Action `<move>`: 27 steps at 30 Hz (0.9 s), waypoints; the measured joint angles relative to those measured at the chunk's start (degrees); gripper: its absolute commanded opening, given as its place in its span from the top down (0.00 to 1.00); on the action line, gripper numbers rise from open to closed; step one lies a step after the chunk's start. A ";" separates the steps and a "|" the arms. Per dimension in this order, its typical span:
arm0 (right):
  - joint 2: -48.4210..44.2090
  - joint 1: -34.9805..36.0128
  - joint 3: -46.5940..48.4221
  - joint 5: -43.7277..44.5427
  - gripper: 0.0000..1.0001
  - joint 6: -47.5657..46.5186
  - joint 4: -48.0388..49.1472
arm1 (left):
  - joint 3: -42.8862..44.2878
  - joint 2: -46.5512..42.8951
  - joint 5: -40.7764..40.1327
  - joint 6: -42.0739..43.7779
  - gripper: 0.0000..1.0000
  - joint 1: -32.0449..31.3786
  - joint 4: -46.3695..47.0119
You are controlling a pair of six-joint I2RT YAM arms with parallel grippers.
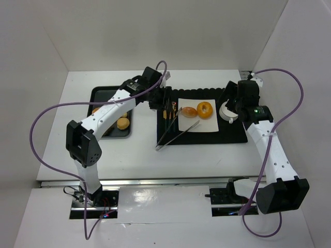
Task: Place the bread
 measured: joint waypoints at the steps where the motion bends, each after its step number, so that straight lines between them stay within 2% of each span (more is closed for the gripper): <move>1: 0.07 0.00 0.00 0.00 0.00 0.00 0.00 | 0.02 -0.72 0.00 0.20 0.41 0.11 -0.22; 6: 0.17 0.00 -0.07 -0.07 0.00 0.00 0.04 | -3.02 -3.93 -0.31 1.25 0.42 0.42 0.17; 10: 0.63 0.00 -0.11 -0.57 0.00 0.02 0.28 | -8.61 -4.11 -2.56 1.49 0.30 -0.09 1.11; 12: 1.05 0.00 -0.11 -0.96 0.00 0.02 0.39 | -10.88 -2.99 -4.13 2.10 0.27 -0.87 1.42; 20: 1.22 0.00 -0.44 -1.05 0.00 0.02 0.42 | -14.16 3.69 -9.55 4.13 0.29 -4.63 6.14; 27: 1.22 0.00 -0.79 -1.05 0.00 0.02 0.39 | -14.21 8.20 -11.58 5.55 0.39 -5.70 9.62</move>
